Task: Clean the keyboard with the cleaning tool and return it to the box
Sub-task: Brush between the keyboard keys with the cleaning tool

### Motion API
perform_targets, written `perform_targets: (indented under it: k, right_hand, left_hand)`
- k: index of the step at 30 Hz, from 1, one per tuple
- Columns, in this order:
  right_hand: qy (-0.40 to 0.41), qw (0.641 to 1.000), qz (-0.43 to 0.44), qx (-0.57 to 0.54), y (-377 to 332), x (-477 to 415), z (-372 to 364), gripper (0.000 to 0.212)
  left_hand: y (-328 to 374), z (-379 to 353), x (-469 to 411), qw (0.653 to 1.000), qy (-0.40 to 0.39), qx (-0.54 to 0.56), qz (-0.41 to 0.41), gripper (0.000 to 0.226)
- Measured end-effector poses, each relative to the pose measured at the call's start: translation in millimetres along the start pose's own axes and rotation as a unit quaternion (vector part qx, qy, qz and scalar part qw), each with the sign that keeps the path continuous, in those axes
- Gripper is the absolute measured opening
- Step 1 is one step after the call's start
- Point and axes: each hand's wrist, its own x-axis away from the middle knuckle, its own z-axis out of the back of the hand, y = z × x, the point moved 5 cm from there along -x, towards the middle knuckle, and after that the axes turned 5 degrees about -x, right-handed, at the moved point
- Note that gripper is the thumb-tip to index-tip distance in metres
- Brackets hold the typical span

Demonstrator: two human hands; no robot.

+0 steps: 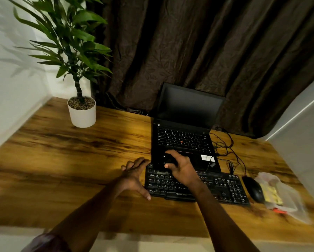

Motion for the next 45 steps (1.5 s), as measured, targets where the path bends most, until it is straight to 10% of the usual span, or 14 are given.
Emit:
perform_targets:
  k: [45]
  right_hand:
    - [0.038,0.996,-0.072,0.031,53,35,74,0.047]
  left_hand:
    - [3,0,1,1.000,0.001,0.010,-0.005,0.146]
